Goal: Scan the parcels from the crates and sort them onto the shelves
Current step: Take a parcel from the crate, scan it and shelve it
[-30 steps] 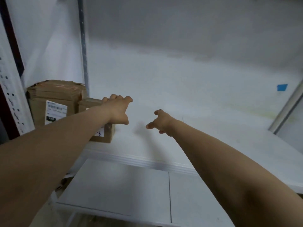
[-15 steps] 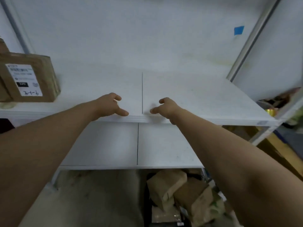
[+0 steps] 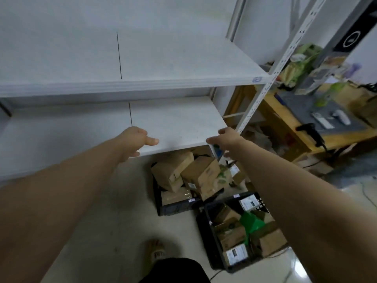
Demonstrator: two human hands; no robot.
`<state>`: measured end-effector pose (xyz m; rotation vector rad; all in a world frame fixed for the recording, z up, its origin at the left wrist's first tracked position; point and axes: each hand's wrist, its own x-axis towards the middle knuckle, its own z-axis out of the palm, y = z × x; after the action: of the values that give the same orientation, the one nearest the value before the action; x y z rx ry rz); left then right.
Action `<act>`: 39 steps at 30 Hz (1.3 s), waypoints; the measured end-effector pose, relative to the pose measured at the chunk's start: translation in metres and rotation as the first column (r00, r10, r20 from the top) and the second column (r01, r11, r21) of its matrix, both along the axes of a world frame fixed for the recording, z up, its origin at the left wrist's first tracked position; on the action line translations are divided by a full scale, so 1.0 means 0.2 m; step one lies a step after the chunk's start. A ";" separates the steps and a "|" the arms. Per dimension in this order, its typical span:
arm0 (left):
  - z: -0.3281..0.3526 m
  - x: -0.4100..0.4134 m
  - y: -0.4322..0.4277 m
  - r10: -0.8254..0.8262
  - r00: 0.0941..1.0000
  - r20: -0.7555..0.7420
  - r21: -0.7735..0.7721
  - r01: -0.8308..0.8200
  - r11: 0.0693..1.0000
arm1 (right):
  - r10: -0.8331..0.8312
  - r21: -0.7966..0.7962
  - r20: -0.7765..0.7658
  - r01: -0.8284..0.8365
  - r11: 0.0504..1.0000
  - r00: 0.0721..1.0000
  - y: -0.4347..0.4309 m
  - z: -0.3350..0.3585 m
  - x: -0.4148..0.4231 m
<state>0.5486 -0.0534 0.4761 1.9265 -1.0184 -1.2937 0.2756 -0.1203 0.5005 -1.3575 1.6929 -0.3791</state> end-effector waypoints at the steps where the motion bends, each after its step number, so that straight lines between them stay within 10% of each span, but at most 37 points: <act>1: -0.04 -0.05 0.06 0.007 1.000 0.013 0.032 -0.007 0.999 | -0.012 0.020 0.003 0.012 1.000 1.000 0.07 -0.04 -0.06; 26: -0.52 -1.88 -0.21 0.008 0.985 -0.175 0.268 0.040 0.962 | -0.098 0.270 0.127 0.061 0.961 0.987 -0.06 -0.62 -1.46; 39: -0.95 -1.70 -0.61 0.397 0.887 -0.235 0.476 -0.251 0.843 | -0.026 0.393 0.140 -0.031 0.919 0.990 -0.67 -1.11 -1.33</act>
<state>0.2084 -0.1761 0.2868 1.9900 -0.2184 -1.6560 0.0088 -0.2534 0.2788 -1.0095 1.5460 -0.1175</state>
